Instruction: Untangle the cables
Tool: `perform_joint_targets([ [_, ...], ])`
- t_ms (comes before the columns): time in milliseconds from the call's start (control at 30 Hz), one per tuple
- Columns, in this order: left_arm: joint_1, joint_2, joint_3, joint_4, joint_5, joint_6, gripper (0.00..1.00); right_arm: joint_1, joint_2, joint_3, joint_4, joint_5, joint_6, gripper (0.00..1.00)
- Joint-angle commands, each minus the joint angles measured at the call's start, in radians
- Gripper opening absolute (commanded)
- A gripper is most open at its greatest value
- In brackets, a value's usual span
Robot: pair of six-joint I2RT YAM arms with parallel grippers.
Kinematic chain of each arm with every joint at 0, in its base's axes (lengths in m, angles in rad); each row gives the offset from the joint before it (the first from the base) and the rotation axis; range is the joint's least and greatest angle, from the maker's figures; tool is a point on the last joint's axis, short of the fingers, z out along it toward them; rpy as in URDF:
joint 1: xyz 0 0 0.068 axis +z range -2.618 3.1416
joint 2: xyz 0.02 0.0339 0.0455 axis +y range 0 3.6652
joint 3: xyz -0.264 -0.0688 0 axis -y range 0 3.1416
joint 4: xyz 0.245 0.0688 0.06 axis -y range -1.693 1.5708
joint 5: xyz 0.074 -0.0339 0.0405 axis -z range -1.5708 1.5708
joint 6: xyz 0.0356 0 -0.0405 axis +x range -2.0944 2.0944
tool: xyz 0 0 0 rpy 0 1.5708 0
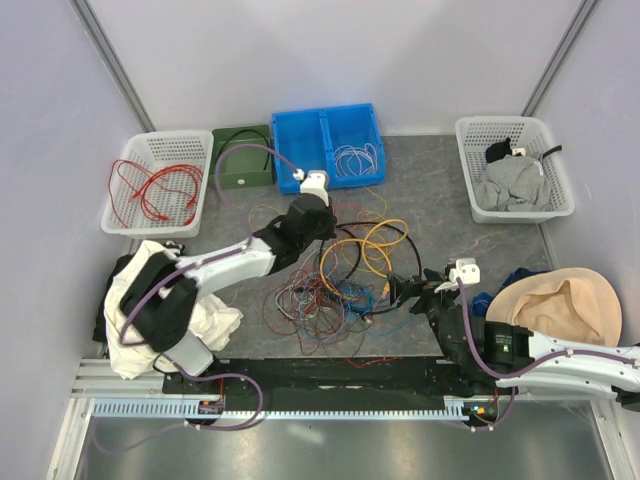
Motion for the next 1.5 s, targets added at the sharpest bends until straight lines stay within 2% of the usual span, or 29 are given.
perform_joint_targets([
  [0,0.002,-0.312,0.055,-0.007,-0.011,0.133,0.02,-0.002,0.012,0.047,0.019,0.028,-0.02,0.98],
  [100,0.002,-0.452,0.181,-0.086,0.026,0.173,0.02,0.001,0.027,0.054,0.037,0.03,-0.03,0.98],
  [267,0.002,-0.525,0.389,-0.232,0.093,0.203,0.02,-0.001,0.029,0.062,0.065,0.001,-0.034,0.98],
  [333,0.002,-0.519,0.515,-0.303,0.11,0.216,0.02,-0.001,0.032,0.068,0.071,-0.01,-0.036,0.98],
  [467,0.002,-0.507,0.704,-0.351,0.107,0.269,0.02,-0.001,0.038,0.084,0.077,-0.024,-0.036,0.98],
  [500,0.002,-0.496,0.791,-0.36,0.101,0.28,0.02,-0.001,0.039,0.085,0.08,-0.031,-0.039,0.98],
  [633,0.002,-0.399,1.052,-0.424,0.124,0.303,0.02,-0.001,0.044,0.091,0.123,-0.057,-0.068,0.98],
  [700,0.002,-0.354,1.223,-0.464,0.15,0.305,0.02,0.001,0.052,0.097,0.183,-0.077,-0.115,0.98],
  [800,0.002,-0.276,1.36,-0.501,0.183,0.283,0.02,-0.001,0.073,0.113,0.289,-0.127,-0.215,0.98],
  [867,0.002,-0.263,1.359,-0.512,0.214,0.253,0.02,-0.001,0.093,0.136,0.383,-0.162,-0.272,0.98],
  [1100,0.002,-0.315,1.139,-0.522,0.233,0.194,0.02,-0.001,0.24,0.237,0.615,-0.229,-0.491,0.98],
  [1267,0.002,-0.358,1.025,-0.521,0.227,0.19,0.02,-0.001,0.282,0.285,0.663,-0.248,-0.559,0.98],
  [1467,0.002,-0.426,0.881,-0.499,0.231,0.173,0.02,-0.001,0.234,0.243,0.692,-0.246,-0.554,0.98],
])
